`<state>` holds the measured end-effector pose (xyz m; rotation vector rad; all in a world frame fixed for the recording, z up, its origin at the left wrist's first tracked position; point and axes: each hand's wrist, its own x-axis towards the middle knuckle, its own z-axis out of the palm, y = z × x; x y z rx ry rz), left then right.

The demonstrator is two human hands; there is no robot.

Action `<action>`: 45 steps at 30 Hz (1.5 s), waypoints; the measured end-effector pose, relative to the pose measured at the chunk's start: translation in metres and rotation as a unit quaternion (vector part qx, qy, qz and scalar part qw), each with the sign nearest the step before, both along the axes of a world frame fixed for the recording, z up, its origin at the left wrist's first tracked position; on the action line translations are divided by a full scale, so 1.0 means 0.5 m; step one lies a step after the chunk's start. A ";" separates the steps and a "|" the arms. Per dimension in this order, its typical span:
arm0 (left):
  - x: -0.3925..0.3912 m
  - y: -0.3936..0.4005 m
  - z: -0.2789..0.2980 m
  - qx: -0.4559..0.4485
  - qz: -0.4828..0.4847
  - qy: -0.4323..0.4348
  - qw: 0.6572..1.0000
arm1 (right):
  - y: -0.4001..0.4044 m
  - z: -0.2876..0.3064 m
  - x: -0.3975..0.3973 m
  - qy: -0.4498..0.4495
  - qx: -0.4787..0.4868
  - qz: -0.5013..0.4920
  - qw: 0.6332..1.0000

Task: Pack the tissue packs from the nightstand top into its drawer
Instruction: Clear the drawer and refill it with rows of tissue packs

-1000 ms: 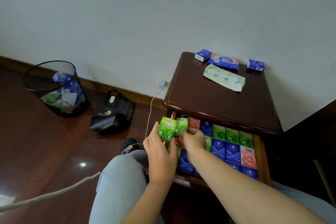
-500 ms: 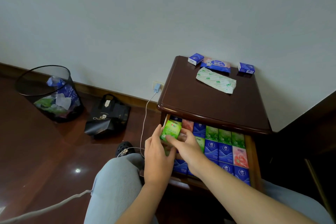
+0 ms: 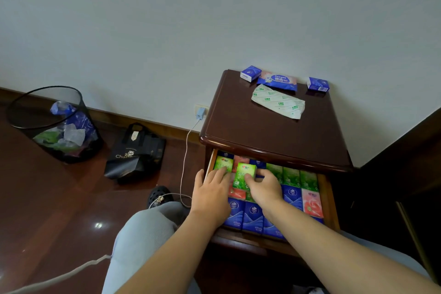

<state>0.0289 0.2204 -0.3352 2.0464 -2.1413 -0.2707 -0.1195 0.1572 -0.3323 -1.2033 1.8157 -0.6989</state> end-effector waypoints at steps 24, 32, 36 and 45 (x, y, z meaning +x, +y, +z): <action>0.010 -0.008 -0.010 0.030 -0.009 -0.003 1.000 | -0.023 -0.006 0.030 0.068 -0.018 -0.008 0.997; 0.007 -0.007 0.011 0.029 -0.006 -0.026 0.999 | -0.010 0.023 0.023 0.103 -0.014 0.015 0.994; 0.001 -0.014 0.051 -0.081 0.032 -0.025 0.996 | 0.016 0.054 -0.014 0.198 0.007 0.046 0.979; -0.088 -0.172 0.144 -0.229 0.048 0.018 0.972 | -0.060 0.199 -0.157 0.177 -0.210 0.106 0.956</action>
